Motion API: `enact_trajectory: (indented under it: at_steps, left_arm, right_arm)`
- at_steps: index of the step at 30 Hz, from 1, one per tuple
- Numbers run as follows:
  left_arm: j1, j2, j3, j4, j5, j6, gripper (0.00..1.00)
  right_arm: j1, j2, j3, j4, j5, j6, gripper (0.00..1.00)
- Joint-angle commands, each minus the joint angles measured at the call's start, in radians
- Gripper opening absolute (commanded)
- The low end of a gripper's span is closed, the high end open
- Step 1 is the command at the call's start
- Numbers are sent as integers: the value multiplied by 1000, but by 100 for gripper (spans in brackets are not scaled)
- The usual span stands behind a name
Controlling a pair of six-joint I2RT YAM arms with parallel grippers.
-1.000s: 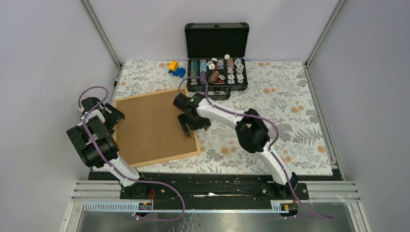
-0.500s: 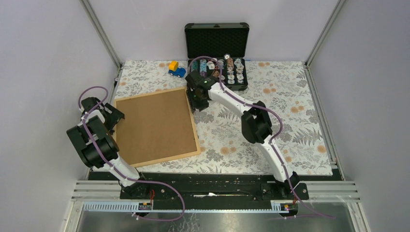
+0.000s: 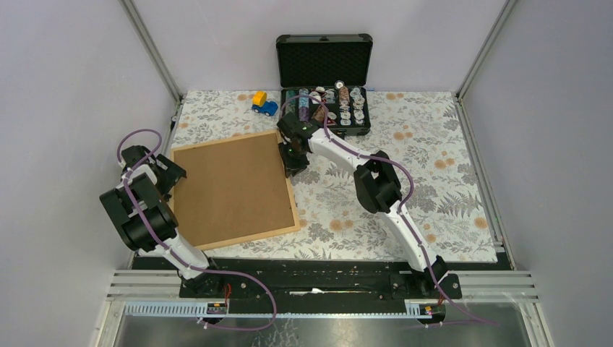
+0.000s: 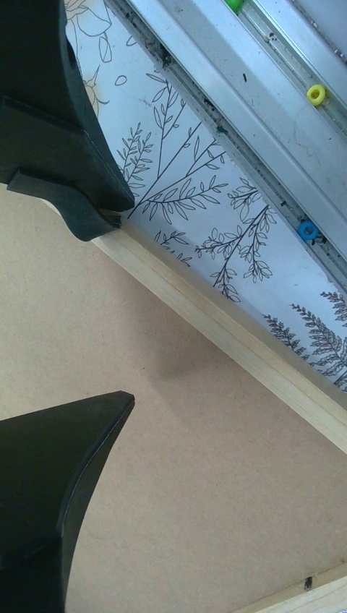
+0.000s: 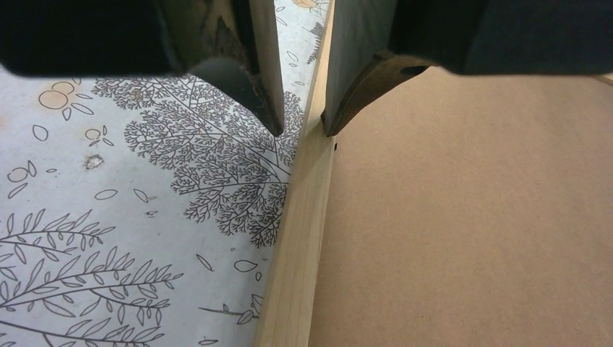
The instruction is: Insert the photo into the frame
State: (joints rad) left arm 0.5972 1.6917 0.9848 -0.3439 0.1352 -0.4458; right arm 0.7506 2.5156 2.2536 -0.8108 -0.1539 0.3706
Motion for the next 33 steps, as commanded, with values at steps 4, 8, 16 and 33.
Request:
enact_trajectory:
  at_steps: [4,8,16,33]
  left_arm:
    - [-37,9,-40,-29,202,-71,98]
    - [-38,16,-43,-27,199,-71,98]
    - [-39,35,-42,-30,204,-74,99]
    - [-40,26,-41,-32,188,-71,99]
  right_arm:
    - [-5,55,-3,9,8,9,33]
    - [-5,117,65,-50,33,27,33]
    - [-3,186,100,-136,121,61,32]
    - [30,67,213,-142,-13,64,58]
